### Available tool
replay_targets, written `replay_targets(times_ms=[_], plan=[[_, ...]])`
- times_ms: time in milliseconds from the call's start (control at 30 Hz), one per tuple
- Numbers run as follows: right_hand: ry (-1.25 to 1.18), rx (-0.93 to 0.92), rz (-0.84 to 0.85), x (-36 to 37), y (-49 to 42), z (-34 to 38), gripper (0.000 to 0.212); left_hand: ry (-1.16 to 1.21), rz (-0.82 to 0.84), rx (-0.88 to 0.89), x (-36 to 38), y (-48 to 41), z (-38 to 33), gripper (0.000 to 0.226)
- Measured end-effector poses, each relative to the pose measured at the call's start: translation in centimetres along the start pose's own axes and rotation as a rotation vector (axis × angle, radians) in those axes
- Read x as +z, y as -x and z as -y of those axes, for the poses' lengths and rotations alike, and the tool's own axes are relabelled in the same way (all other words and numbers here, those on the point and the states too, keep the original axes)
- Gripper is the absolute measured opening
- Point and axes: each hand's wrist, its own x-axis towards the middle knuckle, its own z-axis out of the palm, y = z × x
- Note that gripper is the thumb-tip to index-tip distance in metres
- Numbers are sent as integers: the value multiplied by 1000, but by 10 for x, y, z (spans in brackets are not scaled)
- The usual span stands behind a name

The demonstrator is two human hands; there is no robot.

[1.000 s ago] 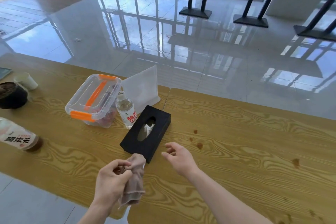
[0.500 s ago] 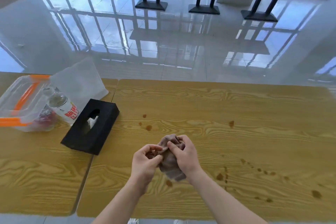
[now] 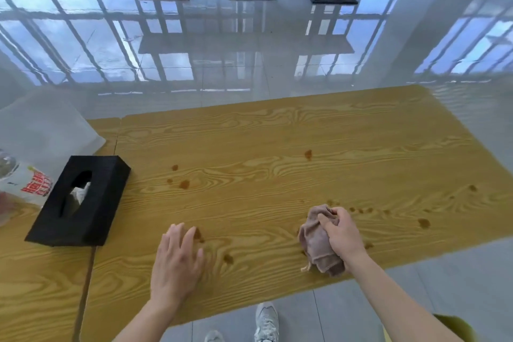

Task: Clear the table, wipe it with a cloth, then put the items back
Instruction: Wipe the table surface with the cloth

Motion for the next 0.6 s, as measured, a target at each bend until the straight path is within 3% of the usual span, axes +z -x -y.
replay_targets(times_ms=[100,167,267,333,467,600], plan=[[331,-72,-163,3,8,-21,49,-54,20,17,12,10,21,67],[556,-214,-284,7,17,-28,66,-54,28,46,17,15,26,77],[849,-378,-119,16,20,-43,64,-42,22,42,21,17,28,85],[961,-387,-26,21,17,-59,76,-50,-6,23,24,18,28,85],[898,-321,-142,51,22,-64,81,-74,-52,-34,28,19,28,83],[1016,-686,-11,79,31,-70,66,-103,-57,-60,33,19,30,84]])
